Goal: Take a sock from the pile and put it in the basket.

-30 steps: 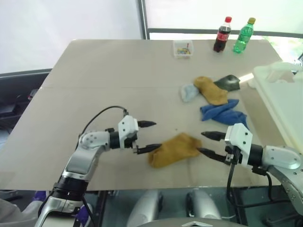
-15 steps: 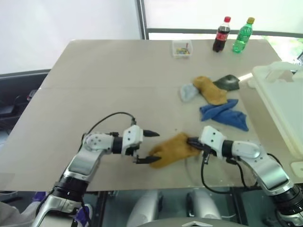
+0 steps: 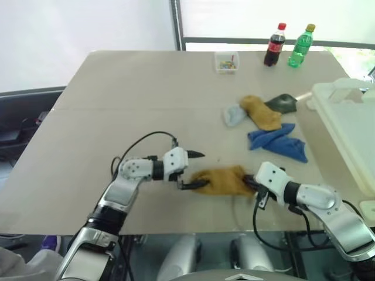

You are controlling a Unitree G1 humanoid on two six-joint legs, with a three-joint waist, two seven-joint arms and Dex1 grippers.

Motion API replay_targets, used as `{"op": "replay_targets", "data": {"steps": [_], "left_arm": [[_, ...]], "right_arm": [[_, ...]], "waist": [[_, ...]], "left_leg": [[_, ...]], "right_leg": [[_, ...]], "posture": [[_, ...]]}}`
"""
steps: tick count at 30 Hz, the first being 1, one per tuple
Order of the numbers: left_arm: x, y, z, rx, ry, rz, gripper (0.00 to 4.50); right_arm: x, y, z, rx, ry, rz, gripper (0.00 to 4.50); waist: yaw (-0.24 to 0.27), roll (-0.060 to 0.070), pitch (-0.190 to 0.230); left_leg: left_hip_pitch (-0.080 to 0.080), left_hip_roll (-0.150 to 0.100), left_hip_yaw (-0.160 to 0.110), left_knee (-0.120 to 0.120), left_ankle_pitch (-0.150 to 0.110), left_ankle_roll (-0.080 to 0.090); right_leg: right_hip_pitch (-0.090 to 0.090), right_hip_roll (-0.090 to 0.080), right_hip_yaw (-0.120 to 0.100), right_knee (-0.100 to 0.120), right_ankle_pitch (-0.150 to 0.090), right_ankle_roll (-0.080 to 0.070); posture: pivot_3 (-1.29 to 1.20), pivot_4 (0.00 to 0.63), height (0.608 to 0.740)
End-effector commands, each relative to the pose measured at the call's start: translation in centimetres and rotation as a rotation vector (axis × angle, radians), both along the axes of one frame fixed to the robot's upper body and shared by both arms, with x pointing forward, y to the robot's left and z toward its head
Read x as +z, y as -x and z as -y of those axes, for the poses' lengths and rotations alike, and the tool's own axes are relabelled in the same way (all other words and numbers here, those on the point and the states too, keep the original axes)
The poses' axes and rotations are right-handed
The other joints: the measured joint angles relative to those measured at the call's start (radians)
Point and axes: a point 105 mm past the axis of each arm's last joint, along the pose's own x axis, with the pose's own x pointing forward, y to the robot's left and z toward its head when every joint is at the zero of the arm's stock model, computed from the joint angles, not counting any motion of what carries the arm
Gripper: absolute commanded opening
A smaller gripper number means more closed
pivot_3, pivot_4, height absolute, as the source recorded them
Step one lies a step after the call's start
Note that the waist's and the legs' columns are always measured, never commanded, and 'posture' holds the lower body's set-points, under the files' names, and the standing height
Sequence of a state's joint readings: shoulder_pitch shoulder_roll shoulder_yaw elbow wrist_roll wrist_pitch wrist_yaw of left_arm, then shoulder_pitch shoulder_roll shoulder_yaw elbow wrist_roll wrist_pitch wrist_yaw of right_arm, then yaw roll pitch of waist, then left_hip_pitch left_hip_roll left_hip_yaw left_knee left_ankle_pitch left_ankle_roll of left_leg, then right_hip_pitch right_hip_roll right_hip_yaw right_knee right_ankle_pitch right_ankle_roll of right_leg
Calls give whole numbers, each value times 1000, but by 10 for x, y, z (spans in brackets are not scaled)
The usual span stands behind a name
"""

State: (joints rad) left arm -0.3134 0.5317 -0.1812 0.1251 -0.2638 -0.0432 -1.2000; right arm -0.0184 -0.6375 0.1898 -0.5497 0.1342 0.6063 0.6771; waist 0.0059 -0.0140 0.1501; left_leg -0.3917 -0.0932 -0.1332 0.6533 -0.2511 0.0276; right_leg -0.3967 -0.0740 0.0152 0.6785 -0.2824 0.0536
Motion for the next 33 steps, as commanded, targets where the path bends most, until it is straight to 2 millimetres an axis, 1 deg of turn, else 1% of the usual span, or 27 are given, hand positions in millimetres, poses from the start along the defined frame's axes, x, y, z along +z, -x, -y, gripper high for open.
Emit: {"op": "replay_targets", "data": {"steps": [1, 3, 5, 6, 8, 9, 10, 13, 16, 17, 18, 22, 25, 29, 33], "left_arm": [[30, 1, -7, 24, 115, 20, 4500], [41, 0, -10, 57, 159, 17, 4500], [47, -2, -14, 96, 164, 29, 4500], [48, -3, -16, 112, 160, 36, 4500], [59, -4, -20, 152, 210, 33, 4500], [64, -4, -22, 165, 236, 31, 4500], [67, -4, -24, 175, 255, 27, 4500], [74, -2, -29, 203, 287, 17, 4500], [79, -2, -34, 238, 303, 22, 4500], [80, -2, -36, 252, 304, 27, 4500], [81, -2, -38, 265, 307, 28, 4500], [76, 2, -43, 296, 295, 21, 4500], [72, 7, -44, 306, 276, 15, 4500], [72, 12, -46, 318, 278, 12, 4500], [71, 15, -48, 334, 276, 8, 4500]], "right_arm": [[37, -14, 0, -38, -73, 138, 1018], [54, -28, 4, -100, -111, 208, 1798], [68, -41, 5, -142, -140, 261, 2693], [73, -45, 6, -153, -145, 281, 2693], [91, -75, 13, -247, -162, 345, 2693], [94, -89, 16, -287, -147, 363, 2693], [95, -103, 20, -330, -115, 377, 2693], [85, -140, 29, -395, -43, 352, 2693], [80, -164, 34, -443, -16, 324, 2693], [82, -168, 33, -448, -11, 320, 2693], [84, -172, 32, -452, 11, 322, 2693], [92, -175, 21, -419, -60, 251, 2693], [92, -176, 11, -390, -61, 231, 2693], [82, -173, -1, -360, -59, 184, 2693], [64, -171, 0, -367, -19, 128, 2693]], "waist": [[-1, 0, 0], [-5, 0, 1], [-7, 0, 1], [-10, 0, 1], [-16, 0, 1], [-20, 0, 1], [-23, 0, 1], [-21, 0, 1], [-18, 0, 1], [-23, 1, 1], [-26, 1, 1], [-42, 1, 1], [-49, 1, 1], [-47, 1, 1], [-46, 1, 1]], "left_leg": [[0, 0, 0, 0, 0, 0], [0, 0, 0, 0, 0, 0], [0, 0, 0, 0, -1, 1], [0, 0, 0, 0, -1, 1], [0, 0, 0, -1, 0, 0], [0, 0, 0, -1, 0, 0], [0, 0, 1, -1, 0, 0], [0, 0, 2, -1, 0, 0], [0, 0, 1, -2, 0, -1], [-2, 0, 1, -2, 0, -1], [-8, 0, 3, -2, 0, -1], [-9, 1, 7, -2, 0, 0], [-9, 1, 8, -3, 0, 0], [-8, 2, 9, -3, 0, 0], [-8, 2, 9, -3, 0, 0]], "right_leg": [[0, 0, 0, 0, 0, 0], [0, 0, 0, 0, 0, 0], [0, 0, 0, 0, 0, 0], [0, 0, 0, 0, 0, 0], [0, 0, 0, 0, 0, 0], [-1, 1, 0, 0, 0, 0], [-1, 1, 1, 0, 0, 0], [-2, 1, 1, 1, 0, -1], [-2, 1, 1, 0, 0, -1], [-4, 1, 1, -1, 0, -1], [-10, 1, 4, 0, 0, -1], [-14, 1, 9, 2, 1, -1], [-14, 2, 9, 2, 1, -1], [-14, 2, 10, 3, 1, -2], [-14, 2, 10, 3, 1, -2]], "posture": [[0, 150, 740], [0, 150, 740], [0, 150, 740], [0, 150, 740], [0, 150, 740], [0, 150, 740], [0, 150, 740], [0, 150, 740], [0, 150, 740], [0, 150, 740], [0, 150, 740], [0, 150, 740], [0, 150, 740], [0, 150, 740], [0, 150, 740]]}}
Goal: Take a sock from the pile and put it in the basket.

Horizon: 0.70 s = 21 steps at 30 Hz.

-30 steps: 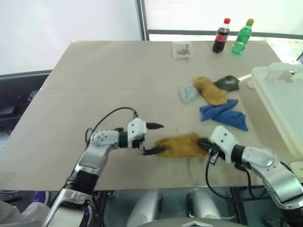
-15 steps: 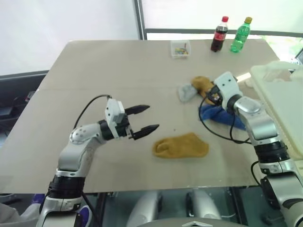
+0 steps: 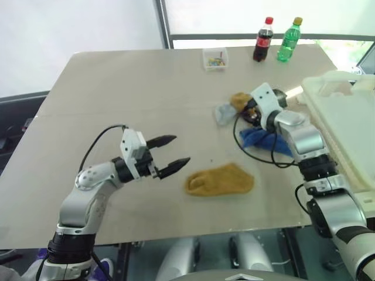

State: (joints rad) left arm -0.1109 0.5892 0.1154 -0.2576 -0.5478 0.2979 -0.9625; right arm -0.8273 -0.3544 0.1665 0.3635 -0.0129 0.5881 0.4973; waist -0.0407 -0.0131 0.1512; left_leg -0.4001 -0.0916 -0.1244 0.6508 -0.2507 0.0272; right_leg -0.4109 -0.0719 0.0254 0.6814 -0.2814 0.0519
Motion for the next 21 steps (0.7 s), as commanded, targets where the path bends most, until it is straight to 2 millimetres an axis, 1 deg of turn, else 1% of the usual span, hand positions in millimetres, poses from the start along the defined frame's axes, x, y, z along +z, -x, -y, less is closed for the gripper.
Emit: {"op": "replay_targets", "data": {"steps": [1, 6, 7, 9, 11, 12, 16, 21], "left_arm": [[13, 4, -3, 11, 1, 50, 4500], [11, 6, -4, 24, -8, 51, 4500], [11, 7, -6, 30, -5, 50, 4500], [10, 9, -8, 39, -4, 44, 4500], [7, 11, -11, 43, -10, 35, 4500], [7, 12, -11, 37, -7, 34, 4500], [9, 15, -12, 27, 21, 29, 4500], [15, 16, -13, 25, 67, 45, 4500]], "right_arm": [[-4, 0, 4, -11, 15, -15, 2693], [-15, -7, 9, -47, 20, -29, 2693], [-16, -7, 9, -46, 24, -32, 2154], [-20, -8, 9, -46, 26, -38, 1483], [-24, -8, 9, -49, 32, -47, 435], [-25, -8, 9, -50, 32, -49, 50], [-27, -9, 8, -51, 36, -48, 15], [-19, -10, 7, -43, 45, -5, 15]], "waist": [[1, 0, 0], [-1, 0, 0], [-2, 0, 0], [-2, 0, 0], [-1, 0, 0], [-1, 0, 0], [-1, 0, 0], [-1, 0, 0]], "left_leg": [[0, 0, 0, 0, 0, 0], [0, 0, 1, 0, 0, 0], [0, 0, 1, 0, 0, 0], [1, 0, 2, 0, 0, 0], [1, 0, 2, 0, 0, 0], [1, 0, 2, 0, 0, 0], [1, 0, 2, 0, 0, 0], [2, 1, 2, 0, 0, 0]], "right_leg": [[0, 0, 0, 0, 0, 0], [0, 0, 0, 0, 0, 0], [0, 0, 0, 0, 0, 0], [0, 0, 2, 0, 0, 0], [0, 0, 2, 1, 0, 0], [0, 0, 2, 1, 0, 0], [0, 0, 2, 1, 0, 0], [0, 1, 2, 1, 0, 0]], "posture": [[0, 150, 740], [0, 150, 740], [0, 150, 740], [0, 150, 740], [0, 150, 740], [0, 150, 740], [0, 150, 740], [0, 150, 740]]}}
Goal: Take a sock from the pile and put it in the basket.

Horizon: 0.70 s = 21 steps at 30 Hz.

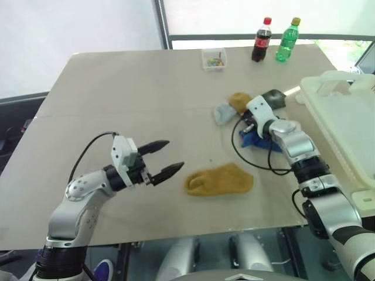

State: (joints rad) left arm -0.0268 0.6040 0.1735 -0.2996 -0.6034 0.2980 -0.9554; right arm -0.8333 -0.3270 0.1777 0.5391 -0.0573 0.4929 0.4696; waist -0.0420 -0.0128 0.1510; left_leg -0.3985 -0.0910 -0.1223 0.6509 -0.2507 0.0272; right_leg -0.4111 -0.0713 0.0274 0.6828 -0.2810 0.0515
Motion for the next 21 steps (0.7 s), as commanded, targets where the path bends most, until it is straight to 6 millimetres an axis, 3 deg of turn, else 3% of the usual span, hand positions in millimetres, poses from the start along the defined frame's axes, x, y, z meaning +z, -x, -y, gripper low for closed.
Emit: {"op": "replay_targets", "data": {"steps": [1, 5, 9, 16, 21], "left_arm": [[16, 5, 0, -8, 36, 64, 4500], [13, 5, -3, 0, 35, 59, 4500], [12, 3, -3, 0, 36, 60, 4500], [13, -2, -5, 6, 41, 61, 4500], [13, -3, -9, 19, 53, 51, 4500]], "right_arm": [[17, -3, -2, 11, -1, 62, 15], [38, 10, -21, 118, -74, 99, 15], [57, 40, -52, 300, -117, 130, 15], [52, 68, -73, 398, -124, 94, 15], [35, 110, -91, 624, -96, 35, 15]], "waist": [[0, 0, 0], [-1, 0, 0], [1, 0, 0], [3, 0, 0], [4, 0, 0]], "left_leg": [[0, 0, 0, 0, 0, 0], [0, 0, 0, 0, 0, 0], [0, 1, 0, -1, 0, 0], [0, 1, 0, 0, 0, 0], [-1, 1, 0, -1, 0, 0]], "right_leg": [[0, 0, 0, 0, 0, 0], [0, 0, 0, 0, 0, 0], [-1, 1, 0, -1, 0, 0], [0, 0, 0, -1, 0, 0], [0, 0, 0, -2, 0, 0]], "posture": [[0, 150, 740], [0, 150, 740], [0, 150, 740], [0, 150, 740], [0, 150, 740]]}}
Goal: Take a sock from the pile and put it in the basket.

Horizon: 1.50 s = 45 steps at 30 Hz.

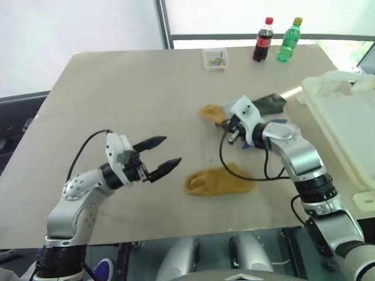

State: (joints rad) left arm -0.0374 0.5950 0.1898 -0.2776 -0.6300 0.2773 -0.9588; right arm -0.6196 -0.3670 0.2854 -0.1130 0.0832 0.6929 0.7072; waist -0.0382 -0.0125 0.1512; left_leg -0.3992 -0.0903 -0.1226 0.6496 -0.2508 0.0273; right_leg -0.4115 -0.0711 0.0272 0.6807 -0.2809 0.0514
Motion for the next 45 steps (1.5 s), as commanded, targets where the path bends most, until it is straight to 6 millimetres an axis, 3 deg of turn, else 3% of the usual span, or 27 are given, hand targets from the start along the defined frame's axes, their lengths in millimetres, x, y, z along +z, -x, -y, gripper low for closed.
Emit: {"op": "replay_targets", "data": {"steps": [1, 5, 9, 16, 19, 24, 29, 32, 35, 40, 45], "left_arm": [[8, -1, -6, 14, 18, 27, 4500], [7, -3, -12, 30, 22, 17, 4500], [4, -2, -14, 17, 11, -3, 4500], [-5, 0, -14, -23, -23, -47, 4500], [-9, -1, -13, -34, -48, -61, 4500], [-15, -13, -17, -2, -85, -58, 4500], [-23, -30, -15, 59, -91, -74, 4500], [-33, -39, -12, 90, -94, -123, 4500], [-42, -47, -4, 108, -123, -135, 4500], [-36, -47, 7, 78, -83, -119, 4500], [-37, -45, 5, 66, -93, -129, 4500]], "right_arm": [[5, 33, -20, 200, -2, 24, 15], [-14, 60, -27, 371, 66, 33, 15], [-22, 56, -19, 418, 154, 107, 15], [-21, 37, -19, 375, 118, 173, 15], [-23, 41, -13, 418, 126, 147, 15], [-6, 48, -1, 380, 70, 154, 2350], [20, 46, 14, 241, -85, 73, 2350], [18, 47, 19, 207, -105, 21, 2350], [6, 29, 28, 77, -75, 12, 2350], [-8, 66, 25, 266, -5, -13, 2350], [-18, 80, 26, 334, 52, -15, 2350]], "waist": [[-1, 0, 0], [0, 0, 0], [1, 0, 0], [0, 0, 0], [4, 0, 0], [13, 0, 0], [16, 0, 0], [22, 0, 0], [24, 0, 0], [26, -1, 0], [20, -1, 0]], "left_leg": [[0, 0, 0, 0, 0, 0], [0, 0, 0, 0, 0, 0], [1, 0, 0, 1, 0, 0], [1, 0, 0, 1, 0, 0], [1, 0, 0, 1, 0, 0], [0, 0, -1, 1, 0, 0], [0, 0, -1, 1, 0, 0], [0, 0, -1, 1, 0, 0], [0, 0, -1, 1, 0, 0], [-1, 0, -1, 1, 0, 0], [0, 0, -1, 1, 0, 0]], "right_leg": [[0, 0, 0, 0, 0, 0], [0, 0, 0, 0, 0, 0], [0, 0, -1, 0, 0, 0], [0, 0, 0, 1, 0, 0], [0, 0, -1, 0, 0, 0], [0, 0, -1, 0, 0, 0], [1, 0, -1, 0, 0, 0], [1, 0, -1, 0, 0, 0], [0, 0, -1, 0, 0, 0], [0, 0, -2, -1, 0, 0], [1, 0, -1, 0, 0, 0]], "posture": [[0, 150, 740], [0, 150, 740], [0, 150, 740], [0, 150, 740], [0, 150, 740], [0, 150, 740], [0, 150, 740], [0, 150, 740], [0, 150, 740], [0, 150, 740], [0, 150, 740]]}}
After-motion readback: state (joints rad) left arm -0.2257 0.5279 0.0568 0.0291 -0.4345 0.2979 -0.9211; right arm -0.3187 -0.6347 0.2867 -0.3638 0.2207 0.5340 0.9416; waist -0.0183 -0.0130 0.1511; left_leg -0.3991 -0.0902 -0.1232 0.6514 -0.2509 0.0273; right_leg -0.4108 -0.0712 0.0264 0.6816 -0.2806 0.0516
